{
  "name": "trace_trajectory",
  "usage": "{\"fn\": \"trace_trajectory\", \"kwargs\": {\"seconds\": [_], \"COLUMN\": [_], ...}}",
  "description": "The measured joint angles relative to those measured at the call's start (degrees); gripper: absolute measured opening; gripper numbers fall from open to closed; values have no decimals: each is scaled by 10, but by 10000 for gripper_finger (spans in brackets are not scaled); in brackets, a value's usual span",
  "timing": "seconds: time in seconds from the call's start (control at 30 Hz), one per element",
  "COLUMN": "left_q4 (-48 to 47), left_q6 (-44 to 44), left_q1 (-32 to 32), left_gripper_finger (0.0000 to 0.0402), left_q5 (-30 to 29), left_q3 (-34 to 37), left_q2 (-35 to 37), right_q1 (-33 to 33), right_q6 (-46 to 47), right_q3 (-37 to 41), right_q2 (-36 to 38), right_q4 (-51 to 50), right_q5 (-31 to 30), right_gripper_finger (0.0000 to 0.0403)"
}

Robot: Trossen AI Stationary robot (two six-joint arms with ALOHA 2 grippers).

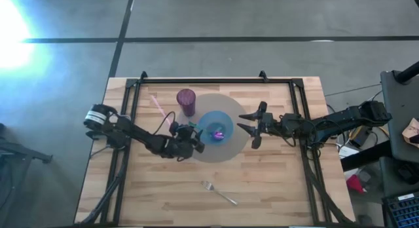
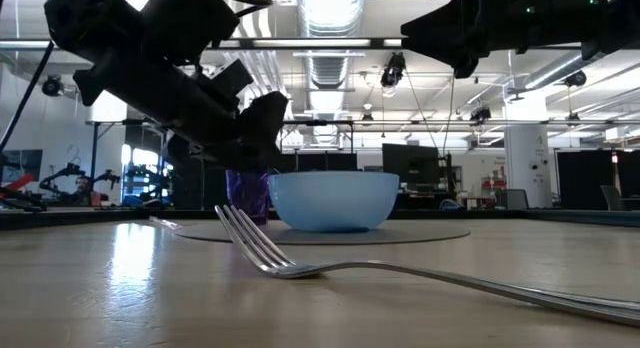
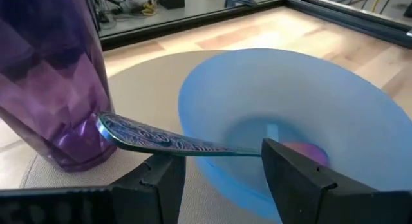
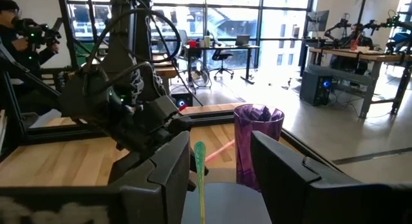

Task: Pick & Place Utensil
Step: Put the violet spoon into the blue bowl on the gray mat, then put the violet straw into the violet cup on the gray mat

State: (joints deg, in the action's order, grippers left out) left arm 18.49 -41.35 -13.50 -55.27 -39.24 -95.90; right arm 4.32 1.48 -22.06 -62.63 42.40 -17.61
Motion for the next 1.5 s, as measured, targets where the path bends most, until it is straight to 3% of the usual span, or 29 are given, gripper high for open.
{"fn": "trace_trajectory", "kwargs": {"seconds": [1.0,1.5], "left_q4": [-111,-126], "left_q6": [20,62], "left_q1": [1,1], "left_gripper_finger": [193,193], "left_q5": [107,114], "left_q3": [0,-12], "left_q2": [52,65], "right_q1": [0,0], "right_q6": [0,0], "right_q3": [0,0], "right_q2": [0,0], "right_q4": [6,6], "right_q5": [0,0], "right_gripper_finger": [163,160]}}
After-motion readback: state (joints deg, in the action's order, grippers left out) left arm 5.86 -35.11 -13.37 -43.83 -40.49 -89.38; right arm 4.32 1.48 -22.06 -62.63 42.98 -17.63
